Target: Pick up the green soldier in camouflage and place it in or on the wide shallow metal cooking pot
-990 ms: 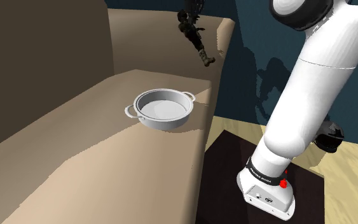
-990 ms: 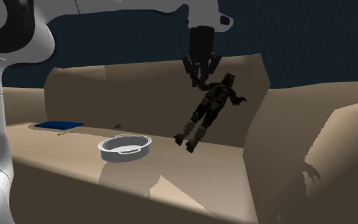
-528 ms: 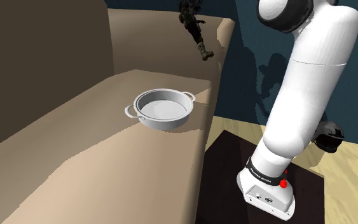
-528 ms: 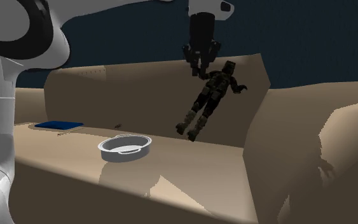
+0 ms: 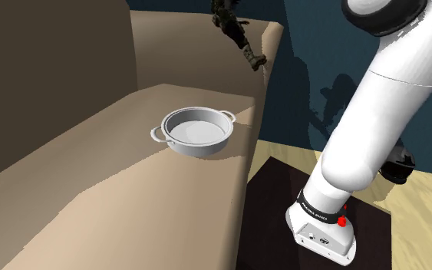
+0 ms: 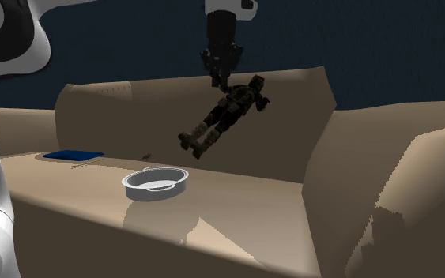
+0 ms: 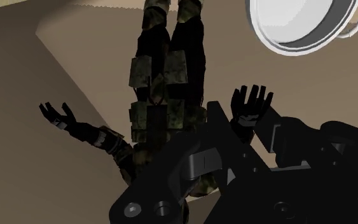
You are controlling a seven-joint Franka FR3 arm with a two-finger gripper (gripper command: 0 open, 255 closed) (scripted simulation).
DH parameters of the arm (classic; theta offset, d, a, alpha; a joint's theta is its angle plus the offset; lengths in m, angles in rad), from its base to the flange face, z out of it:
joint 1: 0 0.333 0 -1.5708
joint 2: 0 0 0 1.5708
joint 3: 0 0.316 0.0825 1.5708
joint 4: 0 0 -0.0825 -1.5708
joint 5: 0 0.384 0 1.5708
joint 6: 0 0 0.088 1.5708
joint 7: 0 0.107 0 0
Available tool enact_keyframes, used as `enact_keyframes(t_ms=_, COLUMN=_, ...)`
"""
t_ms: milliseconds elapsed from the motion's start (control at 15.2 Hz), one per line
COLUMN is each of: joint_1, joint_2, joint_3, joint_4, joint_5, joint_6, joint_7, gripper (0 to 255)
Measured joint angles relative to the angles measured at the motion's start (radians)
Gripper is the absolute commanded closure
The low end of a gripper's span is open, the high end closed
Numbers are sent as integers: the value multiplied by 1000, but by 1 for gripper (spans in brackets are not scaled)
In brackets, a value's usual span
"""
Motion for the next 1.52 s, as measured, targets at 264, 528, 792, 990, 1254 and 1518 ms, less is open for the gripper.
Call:
enact_keyframes(t_ms=264, joint_1=49, joint_2=-84, joint_3=59, joint_4=-77, joint_5=-17, joint_6=3, joint_7=102, gripper=255)
enact_keyframes(t_ms=528, joint_1=93, joint_2=-171, joint_3=126, joint_4=-161, joint_5=-23, joint_6=7, joint_7=210, gripper=255)
enact_keyframes(t_ms=792, joint_1=127, joint_2=-204, joint_3=188, joint_4=-169, joint_5=-15, joint_6=-12, joint_7=310, gripper=255)
enact_keyframes(t_ms=990, joint_1=155, joint_2=-223, joint_3=243, joint_4=-172, joint_5=-3, joint_6=-22, joint_7=398, gripper=255)
enact_keyframes(t_ms=1254, joint_1=189, joint_2=-235, joint_3=312, joint_4=-156, joint_5=12, joint_6=-42, joint_7=507, gripper=255)
enact_keyframes(t_ms=1518, joint_1=224, joint_2=-237, joint_3=389, joint_4=-129, joint_5=29, joint_6=-61, joint_7=628, gripper=255)
